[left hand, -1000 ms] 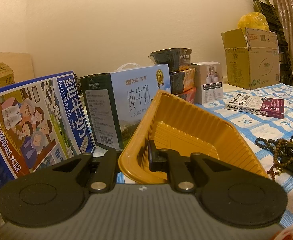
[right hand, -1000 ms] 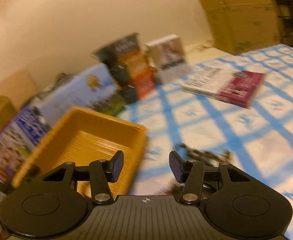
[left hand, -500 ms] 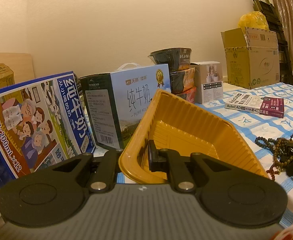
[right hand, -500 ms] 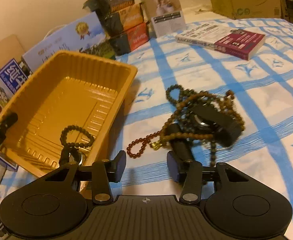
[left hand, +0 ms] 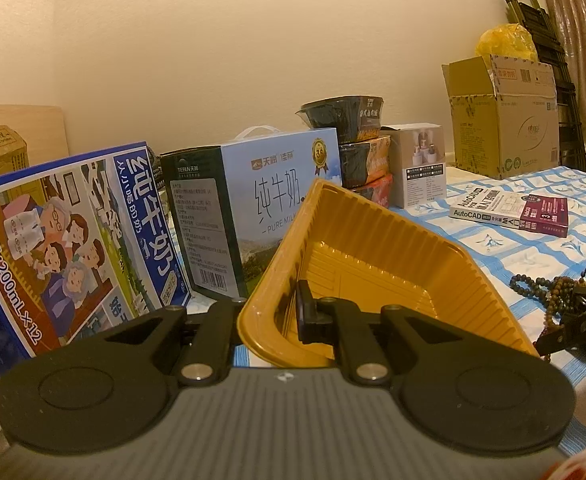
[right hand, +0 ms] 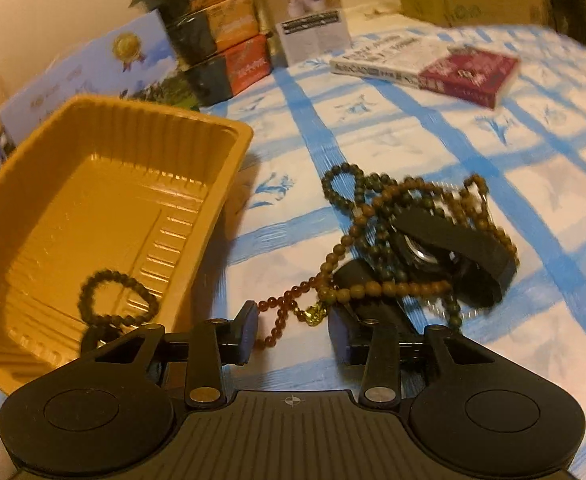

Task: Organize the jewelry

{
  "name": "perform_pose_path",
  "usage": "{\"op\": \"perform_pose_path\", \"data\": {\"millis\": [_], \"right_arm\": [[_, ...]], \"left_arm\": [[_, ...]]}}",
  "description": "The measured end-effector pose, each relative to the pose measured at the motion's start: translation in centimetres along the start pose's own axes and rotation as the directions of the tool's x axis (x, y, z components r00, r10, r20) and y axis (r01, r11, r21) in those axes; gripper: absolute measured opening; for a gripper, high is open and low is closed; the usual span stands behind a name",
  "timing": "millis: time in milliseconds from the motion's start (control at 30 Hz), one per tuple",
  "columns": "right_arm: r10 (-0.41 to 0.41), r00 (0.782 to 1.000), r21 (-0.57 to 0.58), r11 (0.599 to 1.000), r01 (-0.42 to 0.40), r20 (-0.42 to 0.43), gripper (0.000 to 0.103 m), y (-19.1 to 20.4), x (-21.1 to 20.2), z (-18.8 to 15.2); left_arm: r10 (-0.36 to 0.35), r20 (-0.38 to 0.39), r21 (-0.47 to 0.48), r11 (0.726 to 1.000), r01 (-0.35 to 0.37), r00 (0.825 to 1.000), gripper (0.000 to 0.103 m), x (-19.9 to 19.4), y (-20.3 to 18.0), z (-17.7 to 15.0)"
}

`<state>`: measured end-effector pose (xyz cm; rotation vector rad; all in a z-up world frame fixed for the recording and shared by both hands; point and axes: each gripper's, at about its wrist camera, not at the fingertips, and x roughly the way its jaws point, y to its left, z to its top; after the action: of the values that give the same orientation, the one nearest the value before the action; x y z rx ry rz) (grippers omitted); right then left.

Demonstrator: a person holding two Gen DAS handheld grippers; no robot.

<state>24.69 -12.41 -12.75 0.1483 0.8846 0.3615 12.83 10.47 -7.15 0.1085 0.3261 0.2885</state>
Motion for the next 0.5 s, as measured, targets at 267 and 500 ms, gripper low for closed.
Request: {"op": "perform_pose_path", "data": {"millis": [267,500], "right_arm": [[-0.050,0.998,-0.287,0.956,0.058,0.036,0.005,2.0,-0.1,-2.1],[0.010,1.000,-0.309,0.951,-0.017,-0.025,0.005,0.9,-2.6,-3.8]], "left_arm": [[0.000,0.000,0.000,1.000,0.000,1.000,0.011,0.0,0.0,0.0],[-0.001,-0.001,-0.002,1.000,0.001,1.000,0.011,0.0,0.0,0.0]]}}
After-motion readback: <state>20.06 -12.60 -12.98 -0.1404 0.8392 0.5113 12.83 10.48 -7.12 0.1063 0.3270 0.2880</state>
